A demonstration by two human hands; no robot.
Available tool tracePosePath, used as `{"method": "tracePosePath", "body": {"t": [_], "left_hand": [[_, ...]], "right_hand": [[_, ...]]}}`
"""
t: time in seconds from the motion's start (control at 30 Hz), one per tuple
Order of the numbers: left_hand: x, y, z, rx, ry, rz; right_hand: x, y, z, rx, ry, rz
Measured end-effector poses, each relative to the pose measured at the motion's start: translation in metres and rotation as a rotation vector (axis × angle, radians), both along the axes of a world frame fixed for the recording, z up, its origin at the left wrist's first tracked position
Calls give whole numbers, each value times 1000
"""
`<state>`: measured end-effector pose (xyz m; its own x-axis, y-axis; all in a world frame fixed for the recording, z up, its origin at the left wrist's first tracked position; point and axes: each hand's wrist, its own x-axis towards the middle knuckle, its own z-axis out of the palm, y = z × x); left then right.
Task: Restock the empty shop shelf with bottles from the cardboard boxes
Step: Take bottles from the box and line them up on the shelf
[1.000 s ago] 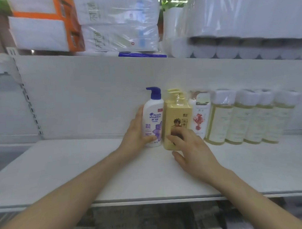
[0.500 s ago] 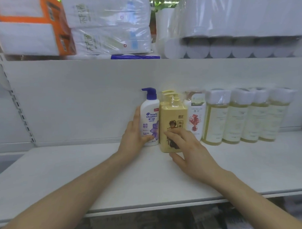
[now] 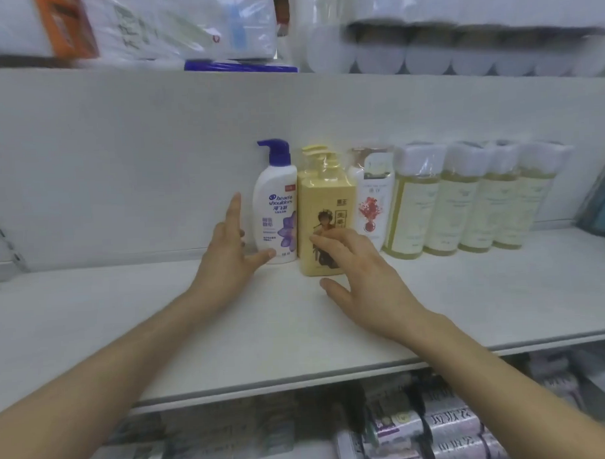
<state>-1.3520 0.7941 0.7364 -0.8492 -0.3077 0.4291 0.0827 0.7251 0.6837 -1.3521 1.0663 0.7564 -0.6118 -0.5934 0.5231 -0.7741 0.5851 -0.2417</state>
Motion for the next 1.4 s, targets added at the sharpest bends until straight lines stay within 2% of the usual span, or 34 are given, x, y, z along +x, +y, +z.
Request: {"method": "tracePosePath", "body": {"t": [0.07,0.23,0.37,0.53,0.73,0.93,1.17,1.4], "left_hand": [[18,5,5,-29,-13,23],[73,65,32,-259,-26,78],[117,160,53,-349,78,51],[161,313,44,-480,126,-42],[209,489,7,-486,169,-179],[238,630,-28,-524,107,-356],[238,739,-89,-552,16,-514],[209,829,-212,-518,-216,-606]], "right_hand": [[9,6,3,-1,-12,-23],[45,48,19,57,85,-85],[84,126,29,78,138,-175],[144,272,25,58,127,-325],[222,442,-5,95,61,-548],[277,559,-45,155,-23,-740],[306,653,-115,173,-159,-860],[289,741,-233,234,-420,-865]]}}
